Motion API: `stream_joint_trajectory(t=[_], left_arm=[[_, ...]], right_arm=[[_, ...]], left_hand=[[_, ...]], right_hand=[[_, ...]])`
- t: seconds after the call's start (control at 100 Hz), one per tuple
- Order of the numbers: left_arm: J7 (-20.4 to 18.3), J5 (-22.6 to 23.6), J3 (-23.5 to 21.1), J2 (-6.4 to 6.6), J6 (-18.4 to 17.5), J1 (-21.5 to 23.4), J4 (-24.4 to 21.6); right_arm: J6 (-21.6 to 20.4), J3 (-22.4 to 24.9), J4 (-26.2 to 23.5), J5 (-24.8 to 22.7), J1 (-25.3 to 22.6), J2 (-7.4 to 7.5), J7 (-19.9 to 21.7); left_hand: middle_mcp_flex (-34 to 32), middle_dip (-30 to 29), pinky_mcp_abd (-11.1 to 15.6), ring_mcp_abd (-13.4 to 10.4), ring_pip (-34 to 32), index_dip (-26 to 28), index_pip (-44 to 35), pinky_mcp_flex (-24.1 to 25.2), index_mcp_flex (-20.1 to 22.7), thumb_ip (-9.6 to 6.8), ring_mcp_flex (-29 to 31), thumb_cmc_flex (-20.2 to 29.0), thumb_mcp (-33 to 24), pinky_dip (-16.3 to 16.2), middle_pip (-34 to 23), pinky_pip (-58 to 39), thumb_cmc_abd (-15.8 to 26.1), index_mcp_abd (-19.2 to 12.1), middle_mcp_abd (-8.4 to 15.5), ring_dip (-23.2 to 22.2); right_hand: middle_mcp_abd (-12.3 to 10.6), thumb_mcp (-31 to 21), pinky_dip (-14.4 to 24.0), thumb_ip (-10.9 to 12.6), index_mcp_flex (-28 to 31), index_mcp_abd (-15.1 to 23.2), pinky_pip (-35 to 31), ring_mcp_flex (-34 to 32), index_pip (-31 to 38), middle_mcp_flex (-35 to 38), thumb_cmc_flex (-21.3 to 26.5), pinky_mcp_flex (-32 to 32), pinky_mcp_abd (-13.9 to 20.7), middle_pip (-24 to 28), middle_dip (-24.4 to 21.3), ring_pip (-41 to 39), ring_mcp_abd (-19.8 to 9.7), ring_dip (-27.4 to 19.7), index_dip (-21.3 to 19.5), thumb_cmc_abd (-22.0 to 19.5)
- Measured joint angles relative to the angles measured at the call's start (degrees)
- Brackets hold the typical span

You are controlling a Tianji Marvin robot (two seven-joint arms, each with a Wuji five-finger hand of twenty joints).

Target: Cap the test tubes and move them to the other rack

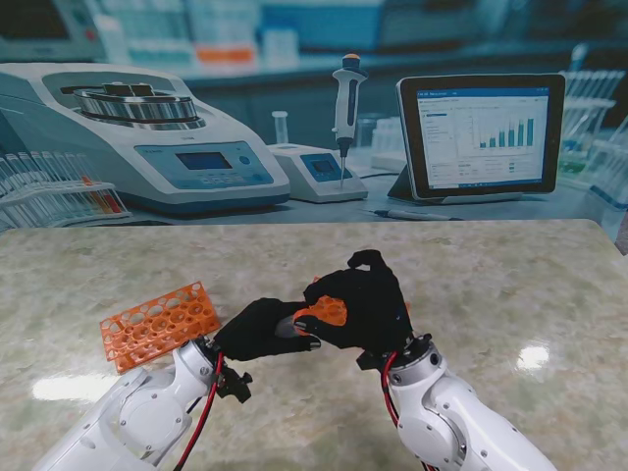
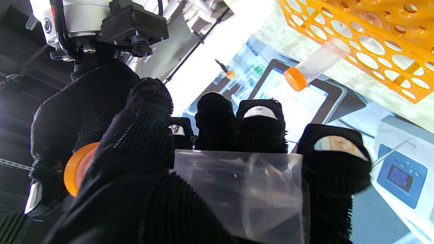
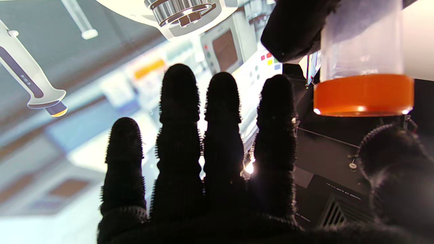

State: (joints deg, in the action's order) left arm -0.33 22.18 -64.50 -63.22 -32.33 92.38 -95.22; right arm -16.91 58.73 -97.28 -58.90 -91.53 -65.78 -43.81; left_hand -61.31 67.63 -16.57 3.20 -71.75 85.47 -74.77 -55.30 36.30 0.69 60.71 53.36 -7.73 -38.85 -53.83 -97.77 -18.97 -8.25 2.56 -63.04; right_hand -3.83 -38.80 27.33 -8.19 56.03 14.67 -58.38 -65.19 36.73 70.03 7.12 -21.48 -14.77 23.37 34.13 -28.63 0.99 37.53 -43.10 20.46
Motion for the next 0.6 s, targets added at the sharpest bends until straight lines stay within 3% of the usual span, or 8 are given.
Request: stream_joint_trajectory(t=[0.15, 0.36, 0.6], left_arm=[[0.0, 0.0, 0.0, 0.00, 0.0, 0.0, 0.0], [0.0, 0.0, 0.1, 0.00, 0.0, 0.0, 0.0], [0.0, 0.0, 0.1, 0.00, 0.0, 0.0, 0.0]], right_arm=[[-0.5, 1.0, -0.7, -1.6, -1.0, 0.24, -0.7], [-1.5, 2.0, -1.7, -2.8, -2.2, 0.67, -1.4], [-2.7, 2.9, -2.1, -4.8, -3.2, 1.43, -1.2]], left_hand=[[0.0, 0.0, 0.0, 0.0, 0.0, 0.0, 0.0, 0.0, 0.0, 0.00, 0.0, 0.0, 0.0, 0.0, 0.0, 0.0, 0.0, 0.0, 0.0, 0.0], [0.0, 0.0, 0.0, 0.0, 0.0, 0.0, 0.0, 0.0, 0.0, 0.00, 0.0, 0.0, 0.0, 0.0, 0.0, 0.0, 0.0, 0.0, 0.0, 0.0], [0.0, 0.0, 0.0, 0.0, 0.0, 0.0, 0.0, 0.0, 0.0, 0.00, 0.0, 0.0, 0.0, 0.0, 0.0, 0.0, 0.0, 0.0, 0.0, 0.0]], right_hand=[[0.1, -0.7, 0.0, 0.0, -2.9, -1.2, 0.6, 2.0, -2.7, -2.1, 1.1, 1.1, -0.1, -1.3, -1.0, 2.5, 0.1, -0.6, 0.8, 0.2], [0.2, -1.3, 0.0, 0.0, -5.6, -2.6, 0.9, 2.7, -5.4, -4.9, 3.6, 2.2, -0.2, -3.1, -1.3, 2.3, 0.1, -0.6, 1.7, 3.6], [0.8, -1.3, 0.0, 0.0, -7.0, -3.9, 1.4, 3.9, -5.9, -6.9, 6.0, 2.8, -0.3, -3.6, -1.8, 2.8, 0.1, -0.6, 2.1, 10.9]])
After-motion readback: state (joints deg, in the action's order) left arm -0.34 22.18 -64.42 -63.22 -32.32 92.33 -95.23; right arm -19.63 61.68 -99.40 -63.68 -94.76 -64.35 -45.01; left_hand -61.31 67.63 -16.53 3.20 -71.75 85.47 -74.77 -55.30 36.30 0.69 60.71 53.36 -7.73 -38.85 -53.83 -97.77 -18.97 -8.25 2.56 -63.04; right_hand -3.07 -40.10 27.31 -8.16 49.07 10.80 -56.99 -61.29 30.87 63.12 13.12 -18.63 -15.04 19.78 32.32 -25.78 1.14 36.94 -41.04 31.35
